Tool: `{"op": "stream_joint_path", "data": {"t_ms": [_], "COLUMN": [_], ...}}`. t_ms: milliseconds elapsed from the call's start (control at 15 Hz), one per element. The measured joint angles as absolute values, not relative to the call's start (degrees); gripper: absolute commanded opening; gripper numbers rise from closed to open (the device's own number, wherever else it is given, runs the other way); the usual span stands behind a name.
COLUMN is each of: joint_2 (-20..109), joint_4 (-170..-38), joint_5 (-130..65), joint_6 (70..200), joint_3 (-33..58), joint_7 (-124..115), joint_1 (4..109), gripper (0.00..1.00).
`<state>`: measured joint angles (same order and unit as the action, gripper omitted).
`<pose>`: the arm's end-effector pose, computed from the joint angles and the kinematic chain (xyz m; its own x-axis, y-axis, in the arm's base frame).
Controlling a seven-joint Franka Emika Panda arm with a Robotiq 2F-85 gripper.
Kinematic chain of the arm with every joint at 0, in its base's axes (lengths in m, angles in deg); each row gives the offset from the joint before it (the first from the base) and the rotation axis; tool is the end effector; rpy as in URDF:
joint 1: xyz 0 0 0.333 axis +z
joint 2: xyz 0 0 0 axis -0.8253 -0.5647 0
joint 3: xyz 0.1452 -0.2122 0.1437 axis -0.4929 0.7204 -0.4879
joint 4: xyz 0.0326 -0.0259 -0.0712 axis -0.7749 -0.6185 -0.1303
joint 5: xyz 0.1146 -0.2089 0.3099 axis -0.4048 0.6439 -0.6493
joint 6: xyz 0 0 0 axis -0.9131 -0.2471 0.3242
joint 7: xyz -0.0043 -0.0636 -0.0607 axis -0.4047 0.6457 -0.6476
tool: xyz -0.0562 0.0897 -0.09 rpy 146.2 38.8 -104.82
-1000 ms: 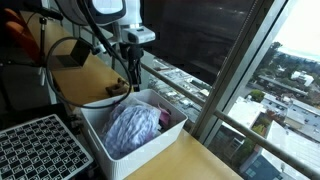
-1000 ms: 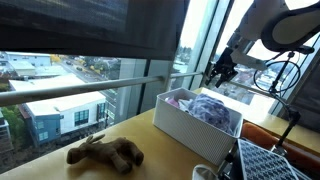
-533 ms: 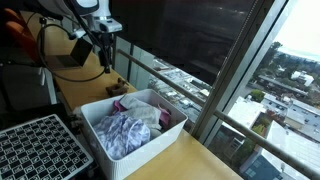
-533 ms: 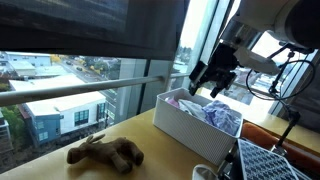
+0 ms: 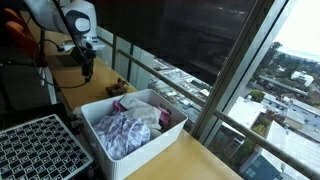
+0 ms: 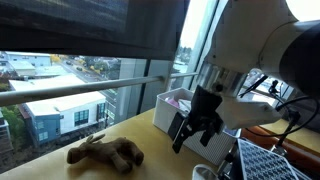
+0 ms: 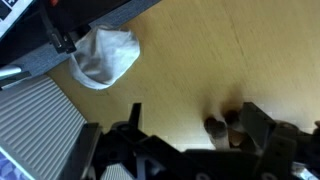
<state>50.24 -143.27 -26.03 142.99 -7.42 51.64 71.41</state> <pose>0.4445 0.2769 0.2206 0.9233 -0.3810 0.0485 -0.3819 -0.9242 0.0094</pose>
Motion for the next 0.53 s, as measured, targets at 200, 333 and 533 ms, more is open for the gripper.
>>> {"op": "stream_joint_path", "data": {"t_ms": [200, 333, 533], "joint_2": [44.3, 40.5, 36.6], "joint_4": [-141.5, -140.8, -140.7], "joint_5": [-26.6, -27.0, -27.7], "joint_6": [143.0, 143.0, 143.0], "joint_3": [-6.7, -5.8, -3.9], "joint_7": [51.9, 51.9, 51.9], "joint_1": [72.6, 73.0, 73.3], "gripper": [1.0, 1.0, 1.0]}}
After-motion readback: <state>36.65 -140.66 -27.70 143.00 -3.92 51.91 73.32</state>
